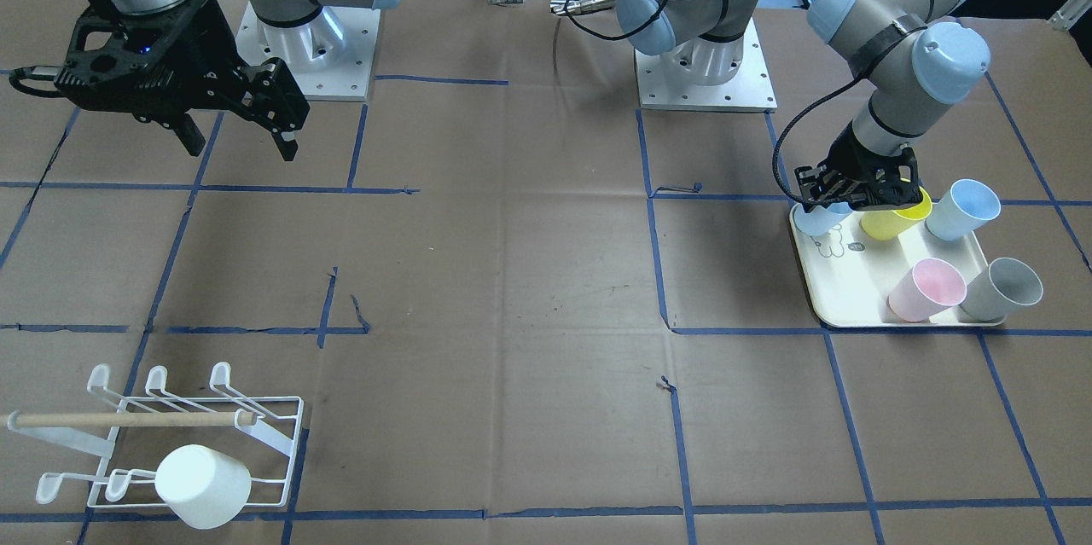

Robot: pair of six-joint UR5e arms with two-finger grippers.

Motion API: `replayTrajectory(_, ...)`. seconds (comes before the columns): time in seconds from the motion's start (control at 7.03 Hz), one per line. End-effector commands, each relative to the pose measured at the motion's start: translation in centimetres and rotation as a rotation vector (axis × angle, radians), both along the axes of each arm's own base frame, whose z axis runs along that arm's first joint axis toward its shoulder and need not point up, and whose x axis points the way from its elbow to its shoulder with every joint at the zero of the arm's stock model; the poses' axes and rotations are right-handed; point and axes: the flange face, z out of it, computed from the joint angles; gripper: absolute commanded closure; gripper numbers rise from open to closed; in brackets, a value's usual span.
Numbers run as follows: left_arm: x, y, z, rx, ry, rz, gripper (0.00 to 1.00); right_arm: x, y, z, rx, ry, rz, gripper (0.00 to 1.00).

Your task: Transfer IKEA cup to right arm and place on rack

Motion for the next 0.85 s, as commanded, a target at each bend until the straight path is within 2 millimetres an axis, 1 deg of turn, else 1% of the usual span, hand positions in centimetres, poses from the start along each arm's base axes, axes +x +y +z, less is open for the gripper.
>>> replayTrajectory(0.0, -0.4, 0.5, 2.4, -0.017, -0.008, 0.005, 1.00, 2.3, 0.8, 0.6, -0.001, 0.002, 0.045, 0.00)
replayTrajectory(0.14, -0.3, 0.3, 4.6, -0.017, -0.007, 0.002, 1.00, 2.3, 0.8, 0.5, 0.002, 0.002, 0.047, 0.00)
replayTrajectory(0.28, 0.2, -0.4, 7.2, -0.021, -0.009, 0.005, 1.00, 2.3, 0.8, 0.4, 0.004, 0.002, 0.047, 0.00)
replayTrajectory(0.57, 2.0, -3.7, 15.0, -0.012, 0.001, -0.003, 1.00, 2.3, 0.7, 0.5, -0.001, 0.002, 0.048, 0.00)
replayTrajectory(0.71, 2.7, -4.9, 18.6, -0.017, 0.003, -0.001, 1.00, 2.3, 0.7, 0.5, -0.004, 0.002, 0.047, 0.00)
